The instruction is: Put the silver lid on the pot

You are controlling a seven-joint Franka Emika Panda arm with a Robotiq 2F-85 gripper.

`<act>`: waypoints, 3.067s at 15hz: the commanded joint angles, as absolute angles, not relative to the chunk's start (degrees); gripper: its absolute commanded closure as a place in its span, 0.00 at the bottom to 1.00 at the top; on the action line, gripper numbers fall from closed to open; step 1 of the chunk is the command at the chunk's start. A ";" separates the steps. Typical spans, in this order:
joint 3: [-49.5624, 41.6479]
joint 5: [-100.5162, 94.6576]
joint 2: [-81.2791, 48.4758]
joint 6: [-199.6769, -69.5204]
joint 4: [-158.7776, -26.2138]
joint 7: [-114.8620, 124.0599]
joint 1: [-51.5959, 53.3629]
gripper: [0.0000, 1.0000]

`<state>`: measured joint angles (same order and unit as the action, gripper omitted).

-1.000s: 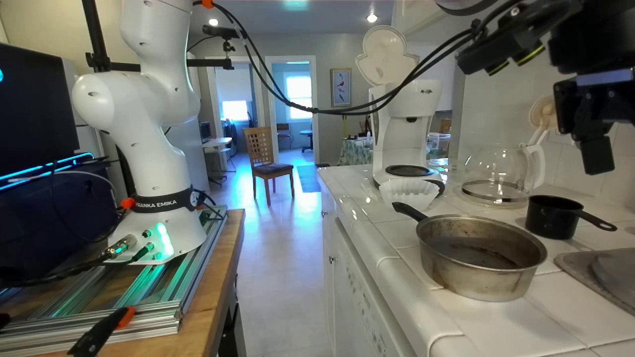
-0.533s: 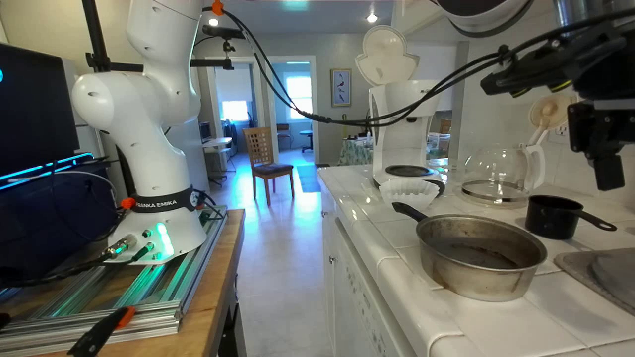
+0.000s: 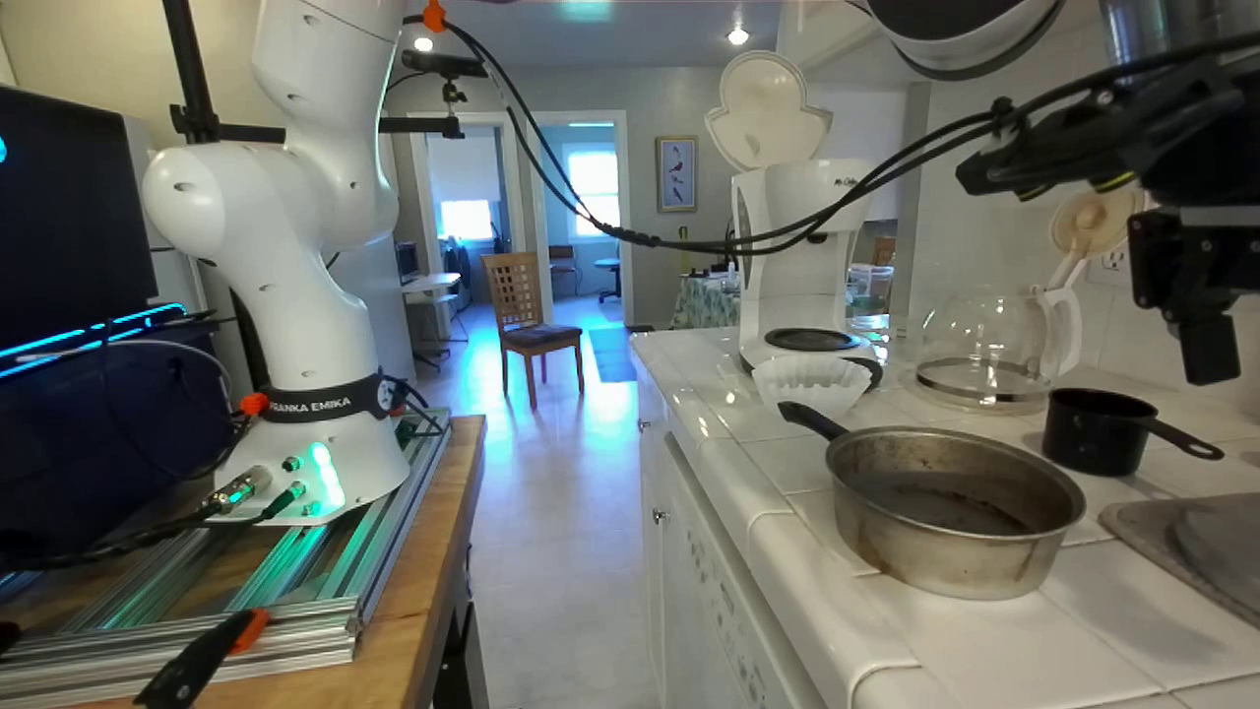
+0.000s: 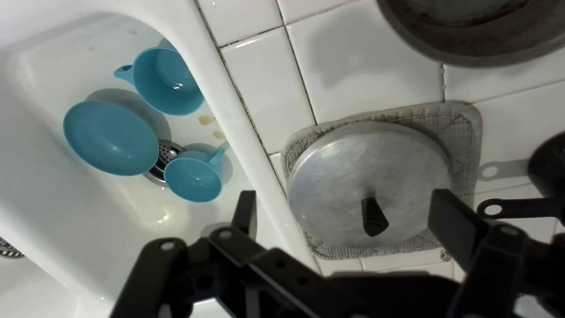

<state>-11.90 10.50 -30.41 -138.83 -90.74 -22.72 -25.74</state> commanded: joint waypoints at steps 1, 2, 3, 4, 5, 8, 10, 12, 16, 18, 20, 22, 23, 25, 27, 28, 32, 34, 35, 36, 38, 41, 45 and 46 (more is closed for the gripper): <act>-10.70 10.35 -32.87 -138.93 -87.40 -21.16 -27.57 0.00; -10.67 10.28 -33.22 -139.02 -86.98 -21.05 -27.71 0.00; -10.64 10.26 -33.78 -139.38 -86.49 -20.98 -27.88 0.00; -10.25 10.58 -34.40 -139.55 -85.91 -21.44 -28.27 0.00; -9.85 10.77 -34.98 -139.63 -85.34 -21.84 -28.57 0.00; -7.93 11.16 -36.90 -140.69 -83.51 -23.73 -29.54 0.00; -6.58 11.18 -38.19 -141.37 -82.40 -25.07 -30.07 0.00; -5.12 11.46 -39.34 -142.06 -81.22 -26.61 -30.77 0.00; -2.64 11.42 -41.48 -143.37 -79.53 -30.10 -31.98 0.00; -1.43 11.42 -42.45 -143.87 -78.71 -31.93 -32.67 0.00; -0.27 11.34 -43.22 -144.49 -78.22 -33.65 -33.40 0.00; 0.90 11.72 -44.14 -144.78 -77.23 -35.10 -34.20 0.00; 1.22 11.84 -44.51 -145.11 -76.95 -35.25 -34.40 0.00; 2.44 12.40 -45.36 -145.88 -76.23 -36.08 -35.18 0.00; 3.79 12.87 -46.08 -146.84 -75.88 -37.23 -35.94 0.00; 4.37 12.88 -46.40 -147.12 -75.68 -37.71 -36.22 0.00; 6.27 12.70 -47.78 -147.71 -74.50 -39.71 -37.15 0.00; 7.34 12.94 -48.63 -147.95 -73.46 -41.17 -37.74 0.00; 7.69 12.88 -49.03 -148.28 -73.08 -41.65 -37.90 0.00; 8.05 12.88 -49.33 -148.34 -72.74 -42.20 -38.08 0.00; 8.75 12.99 -50.26 -148.86 -71.90 -43.10 -38.45 0.00; 9.57 13.06 -51.34 -148.53 -70.91 -43.96 -38.81 0.00; 11.16 12.45 -52.06 -148.85 -70.69 -44.40 -39.66 0.43; 11.40 12.40 -52.21 -148.98 -70.63 -44.47 -39.79 0.49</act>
